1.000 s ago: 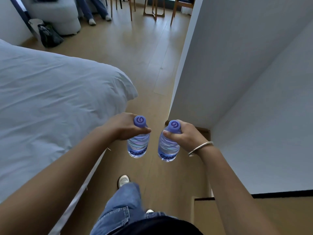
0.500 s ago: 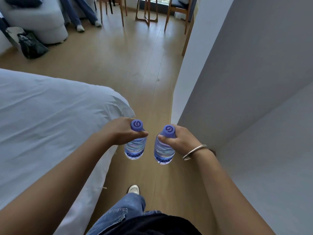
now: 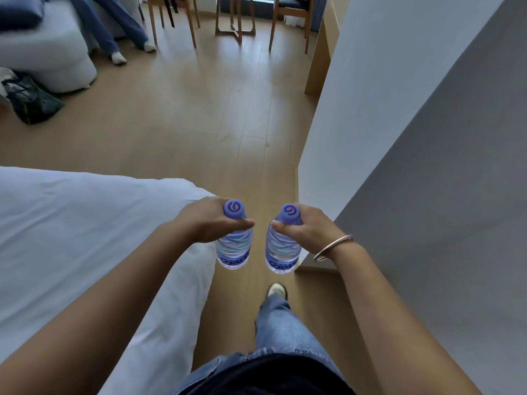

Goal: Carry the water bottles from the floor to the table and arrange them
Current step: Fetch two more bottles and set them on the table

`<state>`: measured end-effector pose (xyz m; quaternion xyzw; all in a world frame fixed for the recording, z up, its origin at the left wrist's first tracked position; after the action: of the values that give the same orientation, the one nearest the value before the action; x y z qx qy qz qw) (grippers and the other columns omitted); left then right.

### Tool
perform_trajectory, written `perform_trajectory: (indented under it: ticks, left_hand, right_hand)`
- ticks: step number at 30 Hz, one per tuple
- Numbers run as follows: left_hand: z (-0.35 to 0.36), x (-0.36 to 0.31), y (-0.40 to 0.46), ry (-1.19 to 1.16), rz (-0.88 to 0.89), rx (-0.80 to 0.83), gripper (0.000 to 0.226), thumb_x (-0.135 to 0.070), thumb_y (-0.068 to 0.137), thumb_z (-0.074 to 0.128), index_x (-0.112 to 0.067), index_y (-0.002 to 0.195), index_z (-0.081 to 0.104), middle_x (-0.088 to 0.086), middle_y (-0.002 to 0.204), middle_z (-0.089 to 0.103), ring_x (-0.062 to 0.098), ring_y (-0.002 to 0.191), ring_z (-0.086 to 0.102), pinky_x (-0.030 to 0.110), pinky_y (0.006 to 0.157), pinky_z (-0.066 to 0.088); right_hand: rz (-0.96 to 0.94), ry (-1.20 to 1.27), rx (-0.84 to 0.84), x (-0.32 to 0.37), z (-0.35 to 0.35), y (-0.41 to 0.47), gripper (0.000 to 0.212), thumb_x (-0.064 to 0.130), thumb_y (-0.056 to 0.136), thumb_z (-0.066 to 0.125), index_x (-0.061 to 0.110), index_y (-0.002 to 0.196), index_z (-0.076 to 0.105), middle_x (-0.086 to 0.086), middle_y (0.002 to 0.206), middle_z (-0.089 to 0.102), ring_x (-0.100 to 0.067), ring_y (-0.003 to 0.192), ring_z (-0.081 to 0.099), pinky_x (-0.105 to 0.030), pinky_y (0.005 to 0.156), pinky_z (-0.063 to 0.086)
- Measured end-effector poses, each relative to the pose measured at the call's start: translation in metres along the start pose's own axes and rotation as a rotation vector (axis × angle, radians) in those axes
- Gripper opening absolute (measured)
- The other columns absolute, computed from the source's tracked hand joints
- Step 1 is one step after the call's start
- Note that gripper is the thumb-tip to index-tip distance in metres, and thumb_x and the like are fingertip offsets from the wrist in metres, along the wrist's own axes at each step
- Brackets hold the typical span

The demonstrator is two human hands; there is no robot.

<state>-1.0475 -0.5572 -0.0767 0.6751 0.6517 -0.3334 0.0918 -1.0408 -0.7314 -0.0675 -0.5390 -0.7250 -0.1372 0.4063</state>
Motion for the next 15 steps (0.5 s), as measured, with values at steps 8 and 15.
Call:
perform_trajectory:
  ticks: [8, 15]
  left_hand:
    - [-0.045, 0.012, 0.125, -0.003, -0.004, 0.048, 0.035, -0.056, 0.075, 0.063, -0.025, 0.088, 0.068, 0.000, 0.088, 0.071, 0.020, 0.085, 0.064, 0.038, 0.077, 0.053]
    - [-0.105, -0.002, 0.249, 0.037, -0.001, 0.067, 0.029, -0.059, 0.072, 0.064, -0.031, 0.080, 0.067, -0.010, 0.082, 0.068, 0.013, 0.079, 0.063, 0.032, 0.071, 0.051]
  right_hand:
    - [-0.007, -0.058, -0.040, -0.014, -0.042, 0.128, 0.027, 0.042, 0.084, 0.059, 0.015, 0.085, 0.058, -0.004, 0.080, 0.061, -0.026, 0.081, 0.059, -0.037, 0.074, 0.049]
    - [0.041, -0.135, -0.114, -0.026, -0.102, 0.244, 0.032, 0.047, 0.084, 0.059, 0.017, 0.095, 0.060, 0.000, 0.086, 0.059, -0.021, 0.082, 0.057, -0.030, 0.072, 0.047]
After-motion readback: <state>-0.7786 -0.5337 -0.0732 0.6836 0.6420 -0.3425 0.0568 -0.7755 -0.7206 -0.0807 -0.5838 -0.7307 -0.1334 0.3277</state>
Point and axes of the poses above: each hand's wrist, its own y-axis towards the middle knuckle, its own z-axis out of the palm, x = y × z, the point moved 8 cm from there along y, towards the middle knuckle
